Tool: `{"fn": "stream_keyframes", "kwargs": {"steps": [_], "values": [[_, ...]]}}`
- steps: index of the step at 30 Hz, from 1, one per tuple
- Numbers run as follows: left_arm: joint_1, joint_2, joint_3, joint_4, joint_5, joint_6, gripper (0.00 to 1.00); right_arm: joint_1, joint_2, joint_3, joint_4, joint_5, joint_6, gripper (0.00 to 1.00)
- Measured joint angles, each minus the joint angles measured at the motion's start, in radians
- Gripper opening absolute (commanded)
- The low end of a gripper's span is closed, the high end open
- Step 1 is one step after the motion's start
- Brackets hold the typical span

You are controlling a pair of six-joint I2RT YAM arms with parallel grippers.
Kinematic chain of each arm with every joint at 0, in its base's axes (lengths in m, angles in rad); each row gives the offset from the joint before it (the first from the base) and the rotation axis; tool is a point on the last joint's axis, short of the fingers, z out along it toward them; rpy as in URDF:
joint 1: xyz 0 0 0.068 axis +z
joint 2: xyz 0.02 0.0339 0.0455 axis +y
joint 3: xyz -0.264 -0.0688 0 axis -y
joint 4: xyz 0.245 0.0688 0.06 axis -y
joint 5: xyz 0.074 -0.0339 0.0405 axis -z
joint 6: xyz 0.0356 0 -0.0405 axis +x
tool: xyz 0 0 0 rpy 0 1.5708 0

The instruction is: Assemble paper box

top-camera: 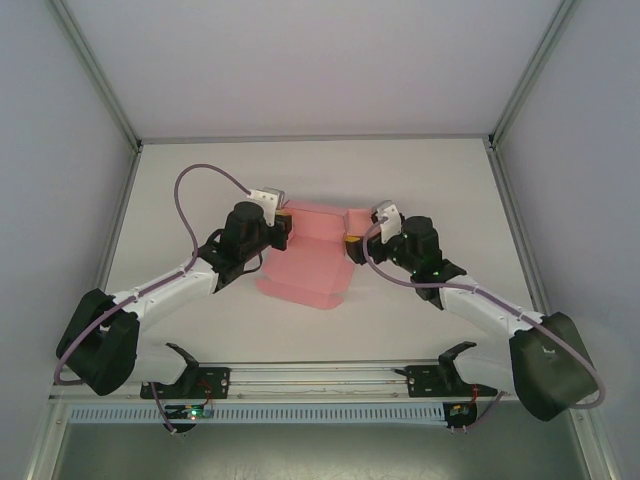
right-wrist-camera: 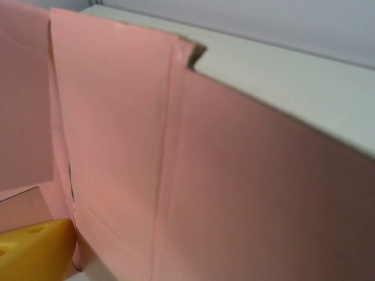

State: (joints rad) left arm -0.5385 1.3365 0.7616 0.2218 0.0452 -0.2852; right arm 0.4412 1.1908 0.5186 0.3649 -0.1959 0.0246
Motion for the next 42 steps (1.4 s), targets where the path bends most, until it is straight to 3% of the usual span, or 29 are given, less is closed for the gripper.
{"fn": "stream_keyframes", "kwargs": {"steps": [9,19,25,32,42], "values": [[0.017,0.011,0.0,0.006,-0.035,-0.008,0.02,0.126,0.092,0.055,-0.014,0.24,-0.029,0.98],[0.017,0.021,0.0,0.004,-0.088,-0.034,0.02,0.275,0.192,0.151,-0.072,0.706,-0.03,0.98],[0.016,0.026,0.0,-0.005,-0.102,-0.035,0.02,0.289,0.22,0.191,-0.105,0.812,-0.084,0.98],[0.017,0.026,0.003,-0.01,-0.109,-0.05,0.01,0.259,0.073,0.154,-0.161,0.75,-0.113,0.98],[0.05,0.022,0.003,-0.016,-0.076,-0.083,0.01,0.039,-0.369,-0.005,-0.229,0.342,-0.077,0.98]]}}
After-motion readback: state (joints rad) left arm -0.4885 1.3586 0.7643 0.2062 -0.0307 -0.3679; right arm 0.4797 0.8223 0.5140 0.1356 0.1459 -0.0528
